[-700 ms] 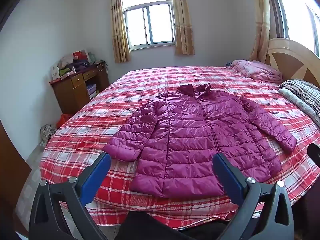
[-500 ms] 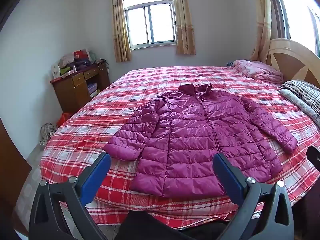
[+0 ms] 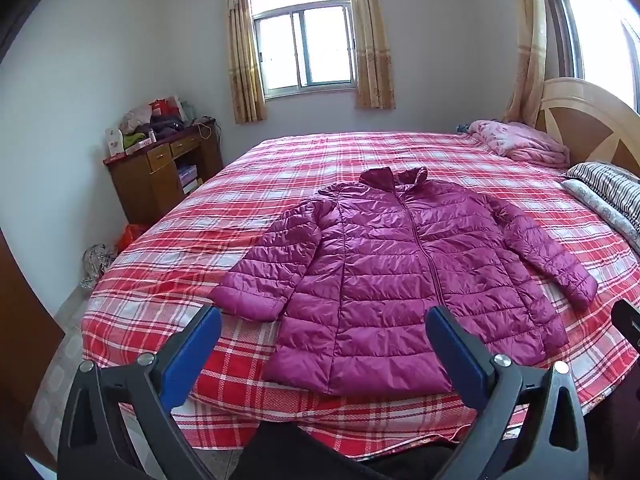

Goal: Fold large clothes

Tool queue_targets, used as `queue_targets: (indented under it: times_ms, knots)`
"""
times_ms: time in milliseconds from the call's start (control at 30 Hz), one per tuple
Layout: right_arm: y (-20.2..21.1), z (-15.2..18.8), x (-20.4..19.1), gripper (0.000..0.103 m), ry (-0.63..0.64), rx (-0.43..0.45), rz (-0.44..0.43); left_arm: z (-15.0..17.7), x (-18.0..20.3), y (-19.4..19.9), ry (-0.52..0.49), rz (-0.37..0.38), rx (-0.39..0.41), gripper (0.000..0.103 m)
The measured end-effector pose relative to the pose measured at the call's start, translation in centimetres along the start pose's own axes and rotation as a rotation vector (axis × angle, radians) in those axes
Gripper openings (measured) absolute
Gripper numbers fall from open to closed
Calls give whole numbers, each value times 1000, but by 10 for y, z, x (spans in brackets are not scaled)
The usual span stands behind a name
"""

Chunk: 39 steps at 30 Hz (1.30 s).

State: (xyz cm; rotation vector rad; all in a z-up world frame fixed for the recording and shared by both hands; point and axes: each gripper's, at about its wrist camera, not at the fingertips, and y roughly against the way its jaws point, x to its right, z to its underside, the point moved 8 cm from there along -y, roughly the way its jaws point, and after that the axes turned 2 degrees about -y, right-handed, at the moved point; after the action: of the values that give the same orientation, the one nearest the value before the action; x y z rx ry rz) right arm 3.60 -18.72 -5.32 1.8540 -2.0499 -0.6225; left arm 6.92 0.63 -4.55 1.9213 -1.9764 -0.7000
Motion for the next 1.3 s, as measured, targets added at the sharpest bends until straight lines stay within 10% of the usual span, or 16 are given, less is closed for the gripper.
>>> queue_targets:
  times_ms: [1300]
  knots:
    - [-4, 6, 0, 103, -6, -21, -7, -6, -6, -2, 15, -12, 10, 102]
